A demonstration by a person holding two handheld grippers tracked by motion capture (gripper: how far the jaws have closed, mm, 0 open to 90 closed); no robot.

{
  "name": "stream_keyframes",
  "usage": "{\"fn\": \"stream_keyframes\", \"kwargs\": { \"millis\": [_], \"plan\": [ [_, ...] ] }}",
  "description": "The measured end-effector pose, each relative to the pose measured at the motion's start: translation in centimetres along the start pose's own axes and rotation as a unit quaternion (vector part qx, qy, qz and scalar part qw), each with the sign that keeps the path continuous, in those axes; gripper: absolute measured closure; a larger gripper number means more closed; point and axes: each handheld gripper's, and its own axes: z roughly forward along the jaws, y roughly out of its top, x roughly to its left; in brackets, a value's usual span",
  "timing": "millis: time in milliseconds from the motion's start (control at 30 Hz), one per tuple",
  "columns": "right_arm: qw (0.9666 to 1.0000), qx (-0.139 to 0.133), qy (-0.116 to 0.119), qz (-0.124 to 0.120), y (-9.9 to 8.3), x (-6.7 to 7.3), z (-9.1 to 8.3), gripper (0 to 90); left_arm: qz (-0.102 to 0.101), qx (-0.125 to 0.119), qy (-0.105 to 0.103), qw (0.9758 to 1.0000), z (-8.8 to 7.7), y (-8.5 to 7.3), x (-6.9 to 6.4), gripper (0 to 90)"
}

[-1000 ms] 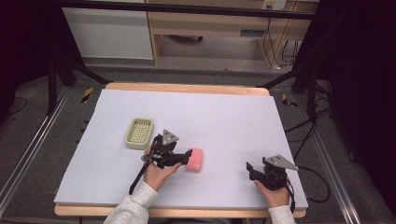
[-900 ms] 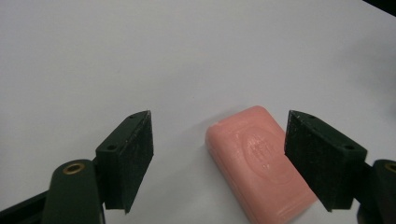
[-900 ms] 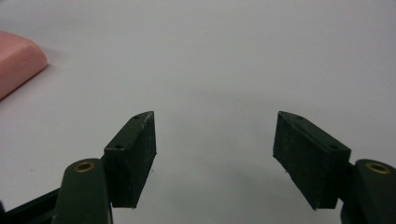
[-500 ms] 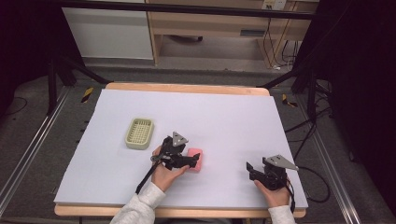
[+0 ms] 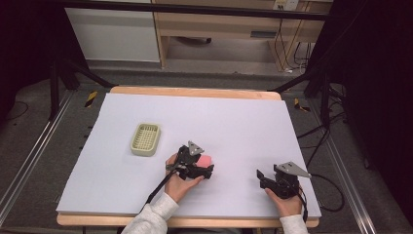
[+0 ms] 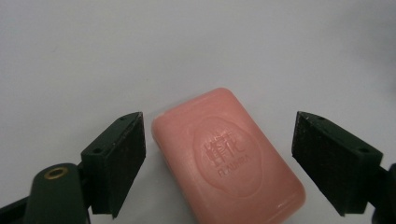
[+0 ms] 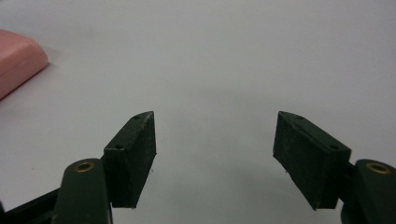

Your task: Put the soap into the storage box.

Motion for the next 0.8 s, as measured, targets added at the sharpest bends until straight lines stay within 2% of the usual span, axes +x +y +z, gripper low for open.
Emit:
{"fn": "stream_keyframes", "kwargs": {
  "millis": [433, 567, 800],
  "plan": [
    [1.0000, 0.002, 0.000, -0.002, -0.02, -0.02, 0.07, 29.8, -0.002, 0.017, 0.006, 0.9998, 0.93, -0.61, -0.33, 17.1],
    [1.0000, 0.002, 0.000, -0.004, -0.01, 0.00, 0.09, 29.9, -0.010, 0.019, 0.003, 0.9998, 0.90, -0.73, -0.25, 18.0],
    [1.0000, 0.002, 0.000, -0.004, -0.02, 0.00, 0.07, 30.2, -0.011, 0.025, -0.006, 0.9996, 0.34, -0.89, -0.02, 28.2]
  ]
}}
